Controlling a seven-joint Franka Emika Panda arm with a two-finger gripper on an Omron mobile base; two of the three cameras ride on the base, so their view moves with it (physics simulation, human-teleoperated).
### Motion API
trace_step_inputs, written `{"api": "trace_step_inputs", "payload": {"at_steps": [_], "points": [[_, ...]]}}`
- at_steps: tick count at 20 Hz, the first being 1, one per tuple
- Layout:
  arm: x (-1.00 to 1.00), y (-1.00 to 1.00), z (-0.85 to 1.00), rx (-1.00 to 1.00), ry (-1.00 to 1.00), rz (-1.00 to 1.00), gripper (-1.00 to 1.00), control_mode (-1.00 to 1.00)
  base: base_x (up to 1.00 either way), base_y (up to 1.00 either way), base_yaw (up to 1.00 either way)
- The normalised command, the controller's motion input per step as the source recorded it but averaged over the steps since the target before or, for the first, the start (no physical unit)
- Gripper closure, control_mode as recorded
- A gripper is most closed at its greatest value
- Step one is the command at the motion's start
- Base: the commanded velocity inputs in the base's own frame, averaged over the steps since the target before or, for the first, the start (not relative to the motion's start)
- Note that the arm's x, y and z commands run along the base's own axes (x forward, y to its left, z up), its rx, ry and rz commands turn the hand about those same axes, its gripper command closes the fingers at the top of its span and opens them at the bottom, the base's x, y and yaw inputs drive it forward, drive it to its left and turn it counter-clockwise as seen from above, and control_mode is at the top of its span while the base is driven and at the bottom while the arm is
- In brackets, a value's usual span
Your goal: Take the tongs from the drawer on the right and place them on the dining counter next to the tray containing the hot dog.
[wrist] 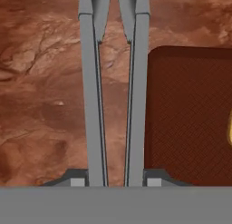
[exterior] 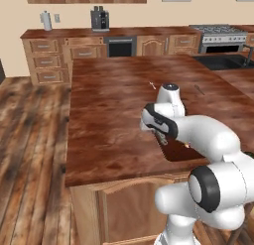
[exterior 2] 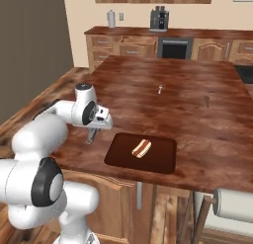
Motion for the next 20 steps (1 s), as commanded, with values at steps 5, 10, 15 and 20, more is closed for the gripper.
{"api": "trace_step_inputs", "payload": {"at_steps": [5, 10, 15, 20], "points": [[0.39, 0.00, -0.50, 0.00, 0.07, 0.00, 1.00, -1.00, 0.00, 0.00, 0.00], [0.21, 0.00, -0.48, 0.00, 0.04, 0.00, 1.00, -1.00, 0.00, 0.00, 0.00], [0.08, 0.00, -0.43, 0.00, 0.01, 0.00, 1.00, -1.00, 0.00, 0.00, 0.00], [0.01, 0.00, -0.33, 0.00, 0.00, 0.00, 1.00, -1.00, 0.00, 0.00, 0.00]]}}
